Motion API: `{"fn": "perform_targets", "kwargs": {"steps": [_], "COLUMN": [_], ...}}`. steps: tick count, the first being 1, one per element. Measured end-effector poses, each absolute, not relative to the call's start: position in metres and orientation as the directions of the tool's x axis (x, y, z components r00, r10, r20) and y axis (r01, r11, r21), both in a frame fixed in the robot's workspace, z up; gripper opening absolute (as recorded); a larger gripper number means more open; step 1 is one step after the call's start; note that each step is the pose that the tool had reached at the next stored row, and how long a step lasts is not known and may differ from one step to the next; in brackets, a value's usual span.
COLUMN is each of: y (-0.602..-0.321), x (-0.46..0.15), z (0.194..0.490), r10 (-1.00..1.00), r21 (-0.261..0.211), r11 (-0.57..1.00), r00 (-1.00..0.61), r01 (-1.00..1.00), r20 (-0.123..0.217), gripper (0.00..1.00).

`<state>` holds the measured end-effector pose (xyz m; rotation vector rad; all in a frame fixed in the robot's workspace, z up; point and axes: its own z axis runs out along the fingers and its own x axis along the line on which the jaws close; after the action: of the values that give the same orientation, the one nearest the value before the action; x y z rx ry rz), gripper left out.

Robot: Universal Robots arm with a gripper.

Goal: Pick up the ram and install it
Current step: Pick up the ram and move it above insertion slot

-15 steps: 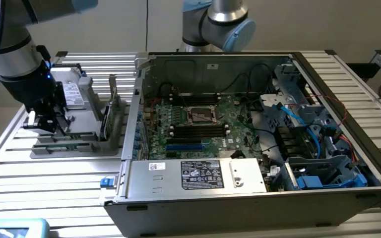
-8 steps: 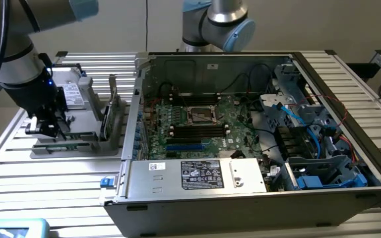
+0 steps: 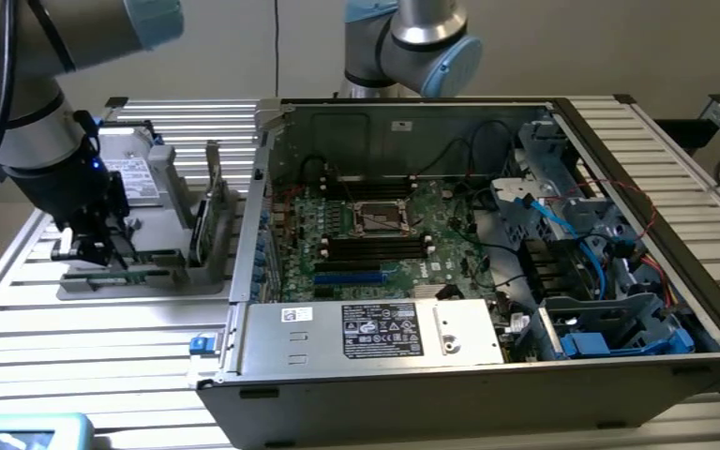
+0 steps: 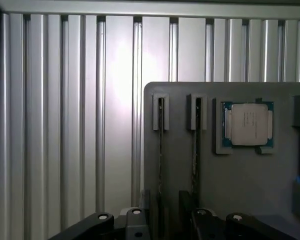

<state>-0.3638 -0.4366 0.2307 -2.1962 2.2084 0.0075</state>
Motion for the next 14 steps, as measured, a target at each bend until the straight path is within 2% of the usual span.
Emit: {"fn": "perform_targets", "kwargs": {"steps": [14], "y": [-0.433], "x": [-0.364], "z": [0.215], "r10": [-1.000], "r21": [-0.016], "r11": [0.006], "r00": [-0.006], "r01": [-1.000], "r20": [-0.022], "gripper": [0.36]}}
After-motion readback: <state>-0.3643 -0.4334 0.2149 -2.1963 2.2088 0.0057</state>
